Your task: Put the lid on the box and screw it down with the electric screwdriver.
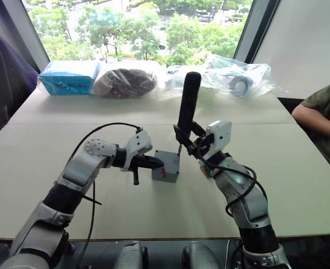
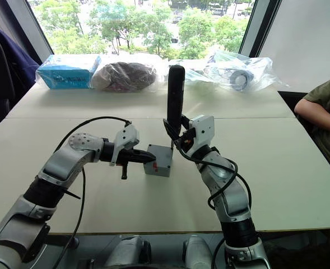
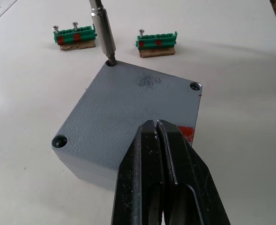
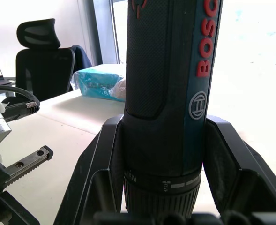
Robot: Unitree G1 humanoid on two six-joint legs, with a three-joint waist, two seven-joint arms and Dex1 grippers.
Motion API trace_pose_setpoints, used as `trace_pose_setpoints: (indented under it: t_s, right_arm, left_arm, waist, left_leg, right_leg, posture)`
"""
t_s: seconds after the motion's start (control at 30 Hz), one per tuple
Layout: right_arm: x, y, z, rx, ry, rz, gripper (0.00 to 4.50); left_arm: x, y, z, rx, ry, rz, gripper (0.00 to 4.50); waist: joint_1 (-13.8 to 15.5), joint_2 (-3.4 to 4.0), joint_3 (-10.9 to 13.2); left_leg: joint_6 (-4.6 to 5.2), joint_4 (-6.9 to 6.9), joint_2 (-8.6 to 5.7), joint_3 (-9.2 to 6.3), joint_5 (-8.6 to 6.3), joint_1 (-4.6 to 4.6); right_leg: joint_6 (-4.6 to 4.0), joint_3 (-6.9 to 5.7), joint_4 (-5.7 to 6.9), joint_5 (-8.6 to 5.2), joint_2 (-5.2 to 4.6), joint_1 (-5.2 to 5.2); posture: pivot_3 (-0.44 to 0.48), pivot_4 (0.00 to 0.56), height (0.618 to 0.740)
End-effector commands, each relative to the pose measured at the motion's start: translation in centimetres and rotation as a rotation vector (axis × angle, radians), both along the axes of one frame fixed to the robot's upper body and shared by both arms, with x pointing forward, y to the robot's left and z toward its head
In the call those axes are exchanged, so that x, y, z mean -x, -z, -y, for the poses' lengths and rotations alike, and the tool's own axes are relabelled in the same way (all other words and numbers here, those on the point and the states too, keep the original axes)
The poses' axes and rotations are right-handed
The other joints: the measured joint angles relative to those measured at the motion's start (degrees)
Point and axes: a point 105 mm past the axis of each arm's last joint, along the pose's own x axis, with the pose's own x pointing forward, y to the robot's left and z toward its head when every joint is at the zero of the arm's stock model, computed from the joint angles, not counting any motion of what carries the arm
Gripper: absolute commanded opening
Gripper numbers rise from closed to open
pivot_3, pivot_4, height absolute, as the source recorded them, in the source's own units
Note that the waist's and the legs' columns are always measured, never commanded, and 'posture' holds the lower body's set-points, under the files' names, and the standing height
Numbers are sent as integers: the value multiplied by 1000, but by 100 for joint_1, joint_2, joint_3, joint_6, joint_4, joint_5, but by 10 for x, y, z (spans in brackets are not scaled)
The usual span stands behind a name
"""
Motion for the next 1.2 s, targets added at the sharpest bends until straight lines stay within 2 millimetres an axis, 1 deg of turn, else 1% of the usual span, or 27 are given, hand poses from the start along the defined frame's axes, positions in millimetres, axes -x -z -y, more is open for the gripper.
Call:
trace_pose_setpoints:
  t_s: [0.03, 0.13, 0.3, 0.5, 0.77, 0.93, 1.0, 1.03, 1.07, 1.1, 1.13, 1.17, 1.2]
  right_arm:
    - [-4, 67, 15, 104, 72, -239, 1748]
    - [-4, 64, 14, 100, 66, -225, 1748]
    - [-5, 52, 13, 86, 61, -185, 1748]
    - [-6, 32, 14, 78, 62, -124, 1748]
    - [-5, 14, 14, 63, 49, -71, 1748]
    - [-3, -26, 16, 34, 36, 38, 1748]
    - [-1, -50, 19, 28, 26, 100, 1748]
    - [1, -58, 20, 27, 22, 120, 1748]
    - [3, -69, 21, 24, 14, 146, 1748]
    - [6, -84, 22, 13, 5, 180, 1748]
    - [11, -99, 22, -4, -12, 220, 1748]
    - [14, -109, 22, -15, -24, 246, 1748]
    - [19, -124, 22, -36, -37, 285, 1748]
  left_arm:
    - [2, 9, -2, -34, -6, -26, 0]
    - [2, 9, -2, -34, -8, -27, 0]
    - [3, 11, -2, -38, -8, -31, 0]
    - [3, 13, -2, -36, -9, -36, 0]
    - [3, 15, 0, -30, -11, -44, 0]
    - [6, 19, -1, -28, -17, -63, 0]
    - [7, 22, -2, -31, -19, -69, 0]
    - [7, 23, -2, -32, -18, -70, 0]
    - [8, 23, -2, -31, -18, -72, 0]
    - [9, 23, -2, -28, -18, -74, 0]
    - [9, 22, -2, -23, -19, -76, 0]
    - [9, 22, -2, -20, -20, -78, 0]
    - [9, 20, -3, -11, -25, -83, 0]
  waist:
    - [0, 1, -1]
    - [0, 3, -1]
    - [-3, 13, 3]
    - [-3, 33, 15]
    - [2, 50, 27]
    - [2, 71, 52]
    - [8, 80, 60]
    - [9, 89, 65]
    - [12, 92, 66]
    - [17, 92, 68]
    - [17, 97, 72]
    - [11, 97, 88]
    - [7, 98, 97]
  left_leg:
    - [0, -4, 0, 0, 0, 0]
    - [-3, -10, -1, 0, -2, 0]
    - [-13, -21, -1, -1, -8, -7]
    - [-16, -27, -2, -1, -10, -18]
    - [-19, -32, -4, -1, -11, -24]
    - [-19, -34, -7, -1, -11, -34]
    - [-18, -33, -9, -1, -11, -53]
    - [-16, -33, -10, -1, -9, -67]
    - [-7, -29, -12, -1, -4, -94]
    - [-6, -25, -14, -1, 2, -123]
    - [-5, -22, -15, -1, 4, -137]
    - [-4, -20, -16, 0, 5, -138]
    - [-4, -20, -22, 0, 5, -142]
  right_leg:
    - [0, 0, -3, 0, -1, 0]
    - [-1, 0, -9, 0, -3, -1]
    - [-2, 0, -33, 1, -5, -2]
    - [-9, -2, -63, 5, -6, -2]
    - [-10, -2, -73, 6, -9, -7]
    - [-10, -2, -77, 6, -12, -16]
    - [-11, -2, -77, 7, -14, -32]
    - [-13, -2, -76, 8, -14, -45]
    - [-18, -3, -75, 12, -16, -72]
    - [-24, -4, -71, 16, -17, -99]
    - [-24, -5, -70, 17, -17, -103]
    - [-24, -6, -70, 18, -18, -102]
    - [-24, -6, -70, 18, -23, -101]
  posture:
    - [0, 150, 740]
    - [0, 150, 740]
    - [0, 150, 740]
    - [0, 150, 740]
    - [0, 150, 740]
    - [0, 150, 740]
    - [0, 150, 740]
    - [0, 150, 740]
    - [0, 150, 740]
    - [0, 150, 740]
    - [0, 150, 740]
    - [0, 150, 740]
    - [0, 150, 740]
